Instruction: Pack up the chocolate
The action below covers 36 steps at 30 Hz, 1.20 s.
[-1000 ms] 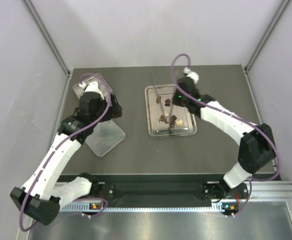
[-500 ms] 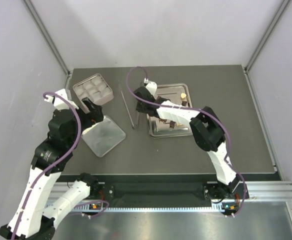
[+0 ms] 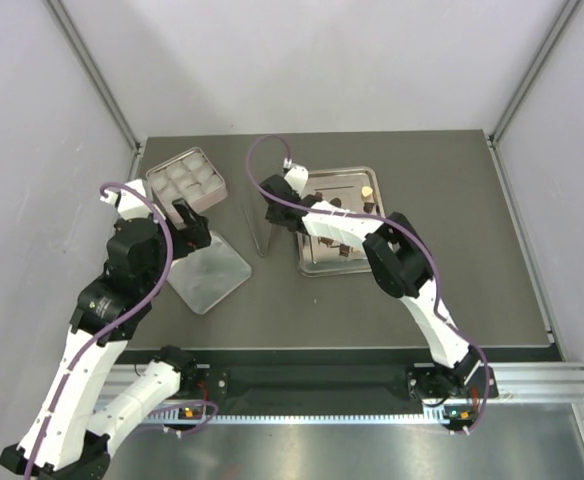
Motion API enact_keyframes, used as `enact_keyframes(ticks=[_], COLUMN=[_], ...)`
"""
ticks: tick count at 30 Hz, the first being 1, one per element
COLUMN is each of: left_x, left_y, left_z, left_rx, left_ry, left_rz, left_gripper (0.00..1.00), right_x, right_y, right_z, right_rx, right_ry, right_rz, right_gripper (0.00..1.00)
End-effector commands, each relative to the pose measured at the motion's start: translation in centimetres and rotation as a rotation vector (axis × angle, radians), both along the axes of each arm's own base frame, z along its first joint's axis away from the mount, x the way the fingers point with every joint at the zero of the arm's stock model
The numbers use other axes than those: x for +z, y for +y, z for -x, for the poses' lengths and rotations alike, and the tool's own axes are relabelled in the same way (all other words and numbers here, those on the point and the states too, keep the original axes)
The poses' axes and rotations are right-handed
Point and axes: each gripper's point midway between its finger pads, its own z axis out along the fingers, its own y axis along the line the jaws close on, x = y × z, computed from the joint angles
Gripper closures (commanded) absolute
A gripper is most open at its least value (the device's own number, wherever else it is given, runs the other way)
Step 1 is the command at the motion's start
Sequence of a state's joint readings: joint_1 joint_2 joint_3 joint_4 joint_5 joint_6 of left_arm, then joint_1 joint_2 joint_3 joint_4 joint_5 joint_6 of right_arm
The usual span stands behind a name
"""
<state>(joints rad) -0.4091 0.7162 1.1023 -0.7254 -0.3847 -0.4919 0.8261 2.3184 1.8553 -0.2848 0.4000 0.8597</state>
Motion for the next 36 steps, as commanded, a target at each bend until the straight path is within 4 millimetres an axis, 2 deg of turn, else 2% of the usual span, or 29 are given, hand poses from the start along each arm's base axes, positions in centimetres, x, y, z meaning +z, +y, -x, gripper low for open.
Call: enact_keyframes(ticks=[1,6,9,11,13,16,17,18,19,20,22,23,24,25,26,28,29,30,31,32,33,34,36], left_x=[0.4,0.2,-0.1,-0.2,-0.1,-0.1,-0.4,-0.6,-0.8,-1.1,-1.2,-2.0,-2.2,-2.8,-2.9,-2.9,-3.5,-3.7,-4.4,-5.0,-5.2,-6.9,-7.9], left_y=[-0.3,-0.9,-1.4,-1.5,-1.7,-2.1,-2.4,-2.6,-3.0,-3.2,-3.9,-5.1,-5.7,-6.3,-6.8,-7.1,-7.4,-7.5,-8.0,-8.3,-8.6,-9.1,-9.5], left_z=[-0.5,-0.9,-1.2,-1.4,-1.6,-2.2,-2.6,-2.8,-3.5,-3.8,-4.3,-4.8,-5.1,-5.8,-6.1,-7.2,-8.0,-8.6,-9.6,-10.1,-10.7,-11.7,-12.8], left_rx=[-0.019,-0.037,-0.065,-0.070,-0.076,-0.088,-0.095,-0.102,-0.107,-0.101,-0.121,-0.165,-0.191,-0.201,-0.208,-0.200,-0.192,-0.195,-0.200,-0.198,-0.200,-0.202,-0.195], left_ry=[-0.028,-0.022,-0.017,-0.014,-0.009,0.009,0.026,0.043,0.067,0.086,0.110,0.144,0.154,0.174,0.183,0.178,0.192,0.191,0.198,0.210,0.216,0.259,0.284], left_rz=[-0.007,0.000,-0.013,-0.020,-0.024,-0.035,-0.042,-0.044,-0.048,-0.036,-0.029,-0.019,-0.012,-0.007,0.013,0.015,0.007,0.002,-0.004,-0.005,-0.005,-0.016,-0.022], left_gripper=[0.04,0.04,0.04,0.04,0.04,0.02,0.01,0.01,0.01,0.01,0.01,0.01,0.01,0.01,0.01,0.01,0.01,0.01,0.01,0.01,0.01,0.01,0.01], right_x=[1.1,0.1,0.2,1.0,2.2,5.7,7.6,8.4,11.1,11.4,13.2,14.9,15.9,16.7,18.2,19.3,20.2,20.6,21.0,21.7,22.2,22.8,23.3], right_y=[1.2,1.0,0.9,1.2,1.2,1.2,1.0,0.7,0.3,-0.1,-1.4,-2.2,-3.4,-4.3,-5.9,-9.2,-11.1,-13.6,-15.1,-16.9,-18.8,-20.3,-21.9], right_z=[-0.9,-1.0,-1.1,-1.1,-1.2,-1.3,-1.2,-1.1,-0.9,-0.6,-0.5,0.3,0.2,0.5,1.7,2.0,3.5,3.4,3.9,5.6,5.9,7.5,8.7], right_rx=[-0.022,-0.035,-0.033,-0.014,0.006,0.048,0.059,0.074,0.082,0.093,0.101,0.124,0.125,0.127,0.124,0.100,0.101,0.078,0.073,0.082,0.079,0.085,0.098], right_ry=[-0.030,-0.010,0.002,0.003,-0.012,-0.066,-0.093,-0.100,-0.132,-0.131,-0.155,-0.164,-0.179,-0.188,-0.205,-0.223,-0.233,-0.249,-0.261,-0.283,-0.315,-0.343,-0.385], right_rz=[-0.035,-0.037,-0.052,-0.076,-0.087,-0.128,-0.151,-0.158,-0.188,-0.195,-0.215,-0.239,-0.240,-0.243,-0.250,-0.241,-0.248,-0.238,-0.232,-0.232,-0.202,-0.193,-0.158], right_gripper=[0.88,0.88,0.82,0.76,0.68,0.61,0.59,0.55,0.52,0.49,0.37,0.31,0.16,0.08,0.00,0.00,0.00,0.00,0.00,0.00,0.00,0.00,0.00])
